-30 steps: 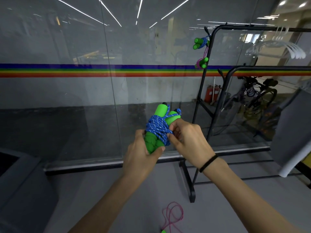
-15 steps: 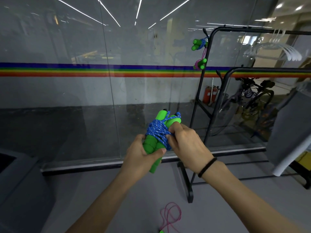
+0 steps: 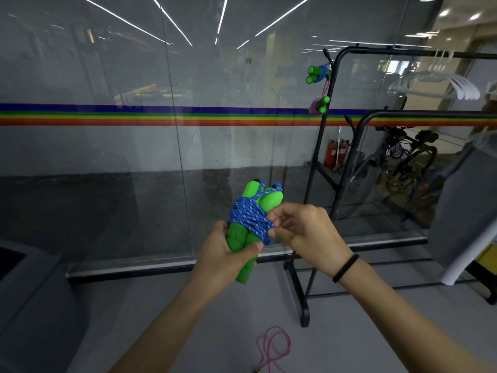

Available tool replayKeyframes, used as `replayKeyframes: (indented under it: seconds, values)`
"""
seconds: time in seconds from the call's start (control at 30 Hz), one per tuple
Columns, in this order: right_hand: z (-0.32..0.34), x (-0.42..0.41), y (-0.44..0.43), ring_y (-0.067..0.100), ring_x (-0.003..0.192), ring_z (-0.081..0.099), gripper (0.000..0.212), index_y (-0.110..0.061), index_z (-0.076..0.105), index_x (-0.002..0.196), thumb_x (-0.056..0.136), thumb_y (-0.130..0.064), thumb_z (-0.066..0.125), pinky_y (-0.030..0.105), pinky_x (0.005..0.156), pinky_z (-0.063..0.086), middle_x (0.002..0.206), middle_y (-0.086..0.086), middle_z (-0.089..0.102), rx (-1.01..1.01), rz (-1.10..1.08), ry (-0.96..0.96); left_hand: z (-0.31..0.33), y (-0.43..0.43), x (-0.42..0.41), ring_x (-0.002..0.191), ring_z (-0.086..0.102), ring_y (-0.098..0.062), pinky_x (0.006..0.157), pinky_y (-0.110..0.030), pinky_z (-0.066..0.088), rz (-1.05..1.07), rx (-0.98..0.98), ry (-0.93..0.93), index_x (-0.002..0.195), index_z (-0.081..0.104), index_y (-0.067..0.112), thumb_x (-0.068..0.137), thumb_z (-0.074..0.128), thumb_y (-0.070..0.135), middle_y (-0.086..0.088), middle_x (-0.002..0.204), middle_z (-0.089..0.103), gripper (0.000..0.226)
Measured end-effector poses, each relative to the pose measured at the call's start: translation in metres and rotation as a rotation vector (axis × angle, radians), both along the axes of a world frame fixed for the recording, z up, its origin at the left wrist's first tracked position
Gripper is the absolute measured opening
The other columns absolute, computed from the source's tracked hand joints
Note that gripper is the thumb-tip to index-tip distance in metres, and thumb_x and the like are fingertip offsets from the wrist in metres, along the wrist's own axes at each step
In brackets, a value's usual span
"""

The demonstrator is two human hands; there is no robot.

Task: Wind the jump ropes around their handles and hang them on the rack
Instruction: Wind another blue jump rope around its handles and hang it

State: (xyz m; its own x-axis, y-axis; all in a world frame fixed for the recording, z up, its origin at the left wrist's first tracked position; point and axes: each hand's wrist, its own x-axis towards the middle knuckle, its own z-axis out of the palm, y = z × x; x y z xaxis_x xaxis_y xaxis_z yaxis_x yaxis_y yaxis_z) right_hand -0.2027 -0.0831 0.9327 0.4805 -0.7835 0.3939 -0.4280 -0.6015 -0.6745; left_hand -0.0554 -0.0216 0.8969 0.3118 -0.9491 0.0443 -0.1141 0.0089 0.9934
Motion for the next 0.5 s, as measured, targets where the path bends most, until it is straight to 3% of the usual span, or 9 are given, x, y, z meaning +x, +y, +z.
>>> replayKeyframes:
  seconds: [0.1, 0.23, 0.27, 0.33, 0.4, 0.5]
  values:
    - [-0.001, -0.001, -0.002, 0.005, 0.057, 0.054, 0.014, -0.014, 0.064, 0.082, 0.074, -0.004, 0.069, 0.014, 0.061, 0.048, 0.065, -0.005, 0.057, -0.015, 0.007, -0.007, 0.000, 0.002, -0.003, 0.078, 0.069, -0.037, 0.074, -0.055, 0.056, 0.021, -0.002, -0.019, 0.091, 0.049, 0.018, 0.052, 0.076, 0.035, -0.014, 0.087, 0.069, 0.050]
    - [-0.011, 0.009, -0.001, 0.010, 0.051, 0.044, 0.012, -0.014, 0.054, 0.085, 0.073, -0.009, 0.056, 0.017, 0.053, 0.036, 0.058, -0.007, 0.046, -0.197, -0.066, 0.055, 0.001, 0.002, -0.011, 0.078, 0.069, -0.035, 0.074, -0.055, 0.056, 0.033, -0.003, -0.020, 0.090, 0.048, 0.019, 0.054, 0.075, 0.035, -0.014, 0.089, 0.069, 0.047]
    - [-0.014, 0.012, 0.000, 0.010, 0.052, 0.046, 0.015, -0.012, 0.053, 0.087, 0.073, -0.015, 0.051, 0.023, 0.055, 0.037, 0.061, -0.005, 0.048, -0.236, -0.111, 0.076, 0.001, 0.001, -0.013, 0.077, 0.070, -0.035, 0.074, -0.055, 0.056, 0.027, -0.001, 0.003, 0.090, 0.049, 0.018, 0.055, 0.077, 0.033, -0.016, 0.089, 0.069, 0.047]
    - [-0.017, 0.016, 0.002, 0.030, 0.064, 0.056, 0.027, -0.008, 0.054, 0.093, 0.071, -0.021, 0.044, 0.034, 0.059, 0.042, 0.076, 0.008, 0.058, -0.283, -0.209, 0.112, 0.003, 0.000, -0.015, 0.076, 0.070, -0.035, 0.074, -0.055, 0.056, 0.002, 0.007, 0.034, 0.092, 0.050, 0.014, 0.060, 0.078, 0.027, -0.018, 0.090, 0.069, 0.044]
    - [-0.018, 0.021, 0.005, 0.041, 0.070, 0.058, 0.034, -0.005, 0.055, 0.098, 0.071, -0.021, 0.040, 0.033, 0.058, 0.038, 0.089, 0.017, 0.061, -0.322, -0.281, 0.127, 0.004, 0.000, -0.016, 0.079, 0.070, -0.035, 0.075, -0.055, 0.056, -0.003, 0.006, 0.023, 0.092, 0.051, 0.014, 0.057, 0.076, 0.032, -0.017, 0.091, 0.069, 0.047]
    - [-0.018, 0.023, 0.008, 0.041, 0.070, 0.059, 0.034, -0.004, 0.056, 0.098, 0.072, -0.020, 0.040, 0.032, 0.057, 0.035, 0.092, 0.016, 0.061, -0.351, -0.311, 0.100, 0.007, 0.000, -0.016, 0.079, 0.070, -0.035, 0.076, -0.055, 0.055, 0.000, -0.004, 0.031, 0.091, 0.053, 0.014, 0.046, 0.075, 0.042, -0.016, 0.089, 0.070, 0.057]
